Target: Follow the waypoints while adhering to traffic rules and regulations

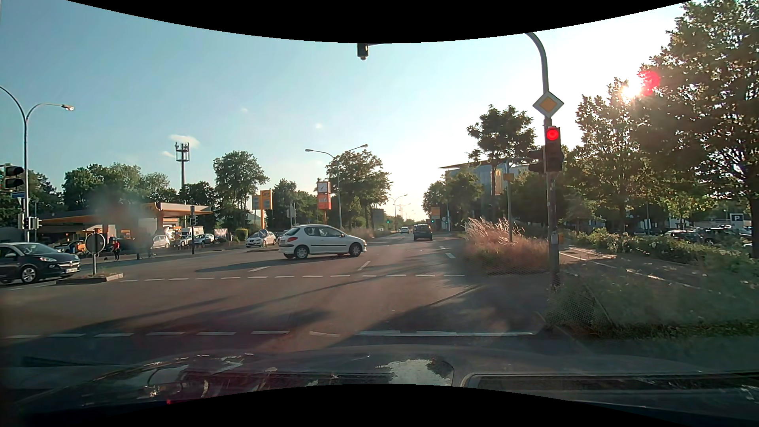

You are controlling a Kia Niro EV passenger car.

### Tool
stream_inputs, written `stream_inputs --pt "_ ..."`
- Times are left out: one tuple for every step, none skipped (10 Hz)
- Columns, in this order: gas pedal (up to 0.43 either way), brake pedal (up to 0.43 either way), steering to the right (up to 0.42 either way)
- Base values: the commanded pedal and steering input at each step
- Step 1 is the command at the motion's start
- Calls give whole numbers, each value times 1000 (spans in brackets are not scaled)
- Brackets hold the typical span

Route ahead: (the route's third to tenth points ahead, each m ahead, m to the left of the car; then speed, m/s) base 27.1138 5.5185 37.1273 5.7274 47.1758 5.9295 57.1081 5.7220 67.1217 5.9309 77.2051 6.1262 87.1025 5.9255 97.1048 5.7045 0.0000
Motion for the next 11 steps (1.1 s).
stream_inputs --pt "0 244 15" --pt "0 244 15" --pt "0 244 15" --pt "0 244 15" --pt "0 244 15" --pt "0 244 15" --pt "0 244 15" --pt "0 244 15" --pt "0 244 15" --pt "0 244 15" --pt "0 244 15"
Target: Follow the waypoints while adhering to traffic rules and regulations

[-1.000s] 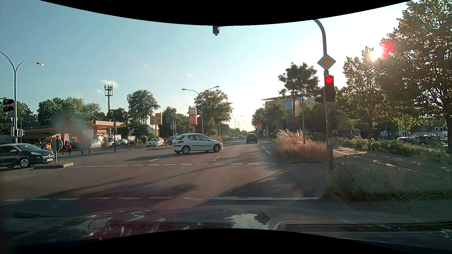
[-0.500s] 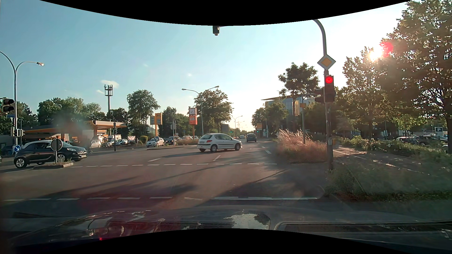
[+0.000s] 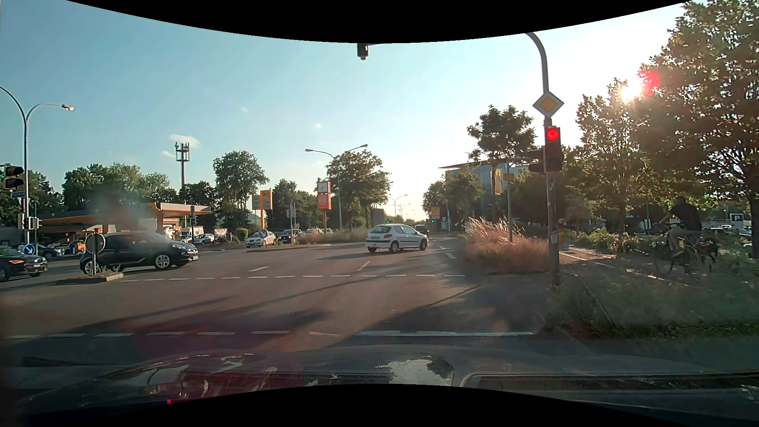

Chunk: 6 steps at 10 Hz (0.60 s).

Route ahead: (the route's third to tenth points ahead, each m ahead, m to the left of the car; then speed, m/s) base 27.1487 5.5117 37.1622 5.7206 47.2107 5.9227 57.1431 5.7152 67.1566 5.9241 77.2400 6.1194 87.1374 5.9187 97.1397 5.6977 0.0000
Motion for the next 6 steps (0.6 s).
stream_inputs --pt "0 244 15" --pt "0 244 15" --pt "0 244 15" --pt "0 244 15" --pt "0 244 15" --pt "0 244 15"
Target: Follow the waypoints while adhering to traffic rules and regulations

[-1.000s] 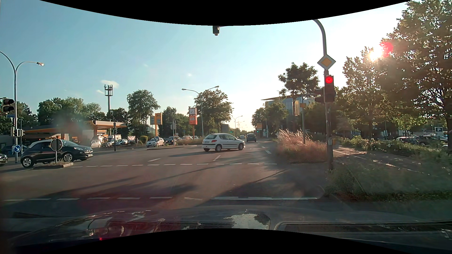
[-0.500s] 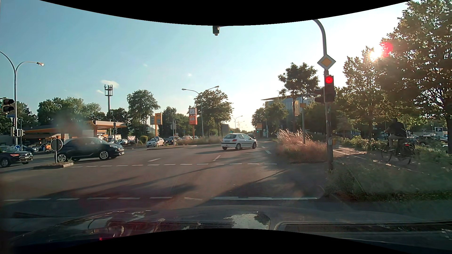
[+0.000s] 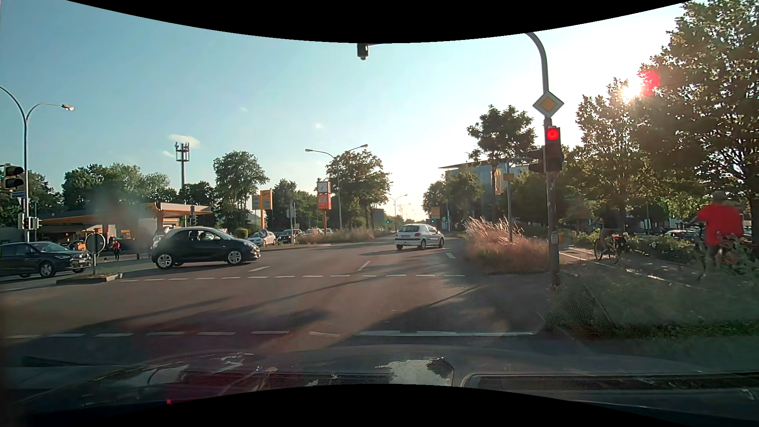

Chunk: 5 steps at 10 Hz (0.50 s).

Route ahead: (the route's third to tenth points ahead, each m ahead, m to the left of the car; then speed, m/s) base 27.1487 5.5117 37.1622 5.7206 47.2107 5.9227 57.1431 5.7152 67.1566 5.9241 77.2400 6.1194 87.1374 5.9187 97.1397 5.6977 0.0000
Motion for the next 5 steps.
stream_inputs --pt "0 244 15" --pt "0 238 15" --pt "0 244 15" --pt "0 244 15" --pt "0 244 15"
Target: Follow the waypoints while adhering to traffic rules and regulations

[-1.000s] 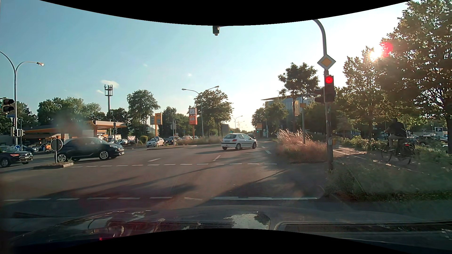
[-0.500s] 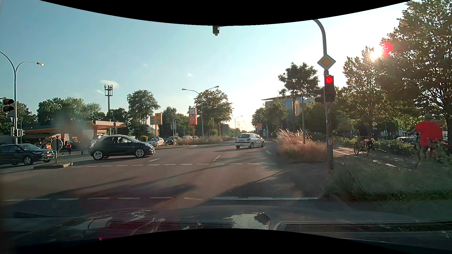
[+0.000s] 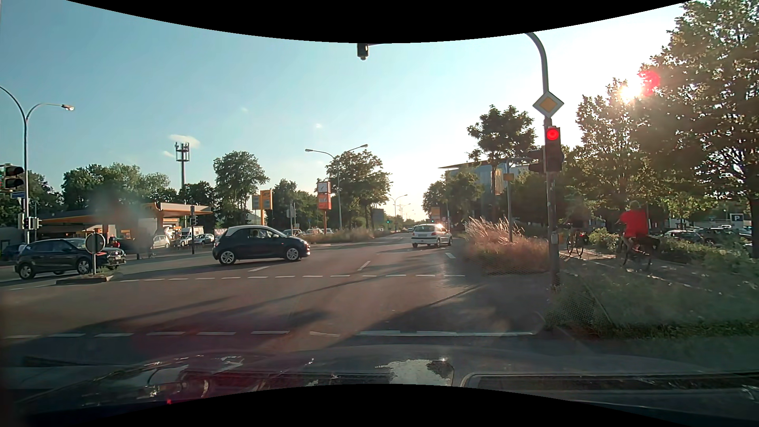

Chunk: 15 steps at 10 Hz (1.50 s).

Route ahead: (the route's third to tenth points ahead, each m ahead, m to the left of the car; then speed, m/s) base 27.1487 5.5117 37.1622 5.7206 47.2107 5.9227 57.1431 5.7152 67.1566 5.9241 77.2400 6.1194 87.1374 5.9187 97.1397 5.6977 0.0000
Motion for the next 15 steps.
stream_inputs --pt "0 244 15" --pt "0 244 15" --pt "0 244 15" --pt "0 244 15" --pt "0 244 15" --pt "0 244 15" --pt "0 244 15" --pt "0 244 15" --pt "0 244 15" --pt "0 244 15" --pt "0 244 15" --pt "0 244 15" --pt "0 244 15" --pt "0 238 15" --pt "0 244 15"
